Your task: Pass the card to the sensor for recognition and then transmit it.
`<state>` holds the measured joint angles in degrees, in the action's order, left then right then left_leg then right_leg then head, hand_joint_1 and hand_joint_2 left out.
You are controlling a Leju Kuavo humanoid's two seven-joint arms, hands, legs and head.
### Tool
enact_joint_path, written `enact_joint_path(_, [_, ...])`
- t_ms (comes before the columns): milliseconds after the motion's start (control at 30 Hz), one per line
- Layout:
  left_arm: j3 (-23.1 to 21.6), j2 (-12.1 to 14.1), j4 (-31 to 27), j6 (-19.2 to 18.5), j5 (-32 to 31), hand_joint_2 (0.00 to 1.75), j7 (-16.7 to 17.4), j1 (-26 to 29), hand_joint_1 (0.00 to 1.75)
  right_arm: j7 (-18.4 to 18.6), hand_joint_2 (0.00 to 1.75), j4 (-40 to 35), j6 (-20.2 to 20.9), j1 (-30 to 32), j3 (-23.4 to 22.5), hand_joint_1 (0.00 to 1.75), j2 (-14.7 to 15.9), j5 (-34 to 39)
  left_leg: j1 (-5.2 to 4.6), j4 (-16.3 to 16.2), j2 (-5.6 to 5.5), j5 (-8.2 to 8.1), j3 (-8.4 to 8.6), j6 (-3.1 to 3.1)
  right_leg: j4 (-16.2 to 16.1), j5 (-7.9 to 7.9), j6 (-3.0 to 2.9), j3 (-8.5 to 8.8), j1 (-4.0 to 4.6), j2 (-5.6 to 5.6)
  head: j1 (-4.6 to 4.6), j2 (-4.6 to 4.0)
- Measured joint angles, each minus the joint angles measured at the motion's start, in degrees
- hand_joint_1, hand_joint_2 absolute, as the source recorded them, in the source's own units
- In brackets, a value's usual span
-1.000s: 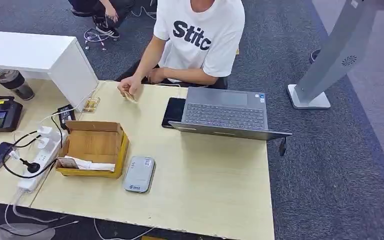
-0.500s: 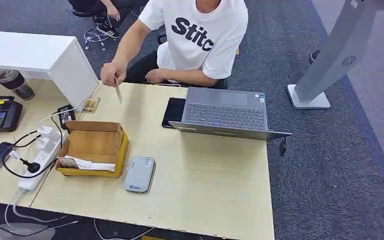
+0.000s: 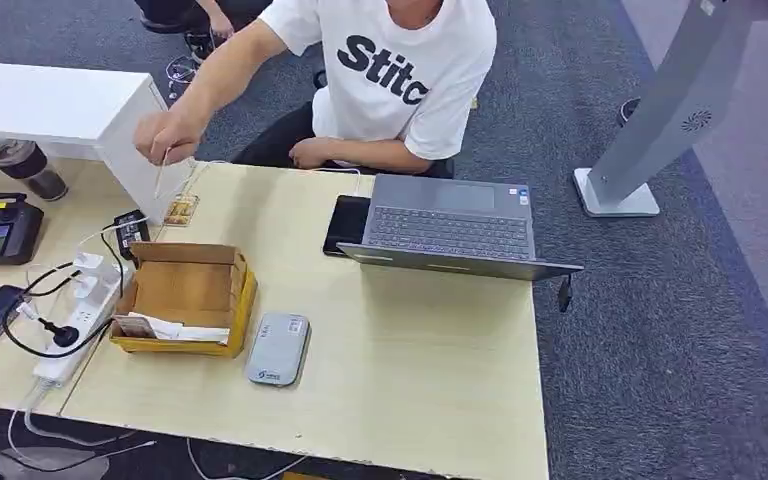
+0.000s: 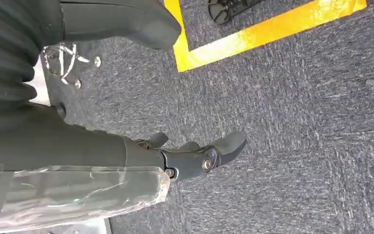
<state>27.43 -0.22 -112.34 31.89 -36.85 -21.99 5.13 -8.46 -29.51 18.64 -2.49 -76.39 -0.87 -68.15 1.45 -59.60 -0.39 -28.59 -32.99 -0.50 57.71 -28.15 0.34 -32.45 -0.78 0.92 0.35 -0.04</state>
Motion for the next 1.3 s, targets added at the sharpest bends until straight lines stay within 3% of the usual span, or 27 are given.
enact_joint_path(233, [-3.0,1.7,1.4,0.5,-1.7,1.75,0.9,-0.4,0.00,-0.2,1.75,0.6,0.0,-0.1,0.0,0.00,0.2,-0.1,0.00,0.0,0.00,-0.01,-0.02,0.01,0.0,-0.02,0.00,-0.06,0.00,0.00,-0.02,0.00])
enact_joint_path(367, [-6.0,3.4,4.2,1.1,-9.6,1.75,5.3,-2.9,0.00,0.0,1.75,1.2,0.0,-0.2,0.0,0.00,0.6,-1.0,0.01,0.0,-0.01,0.00,-0.02,0.00,0.0,-0.01,0.00,-0.04,0.01,-0.02,-0.02,0.00])
enact_joint_path(667, [-12.8,8.0,14.2,-0.2,-19.3,1.75,13.6,-10.7,0.00,-0.2,1.75,1.9,0.0,-0.5,0.0,0.00,1.6,-2.1,0.01,0.0,0.01,0.07,-0.02,0.02,0.0,0.07,0.04,-0.01,0.00,0.00,0.00,0.00])
enact_joint_path(1167, [-15.5,9.9,19.1,-0.3,-19.5,1.75,13.8,-13.2,0.00,-0.2,1.75,2.3,0.0,-0.7,0.0,0.00,2.0,-2.1,0.00,0.0,0.03,0.06,-0.04,0.03,0.0,0.05,0.04,-0.06,0.00,0.02,0.00,0.00])
enact_joint_path(1300, [-15.9,9.3,19.4,-4.2,-9.9,1.75,14.7,-13.6,0.00,-1.6,1.75,2.5,0.0,-0.7,0.0,0.00,2.0,-1.7,0.00,0.0,0.03,0.06,-0.03,0.03,0.0,0.06,0.05,-0.06,0.00,0.02,0.00,0.00])
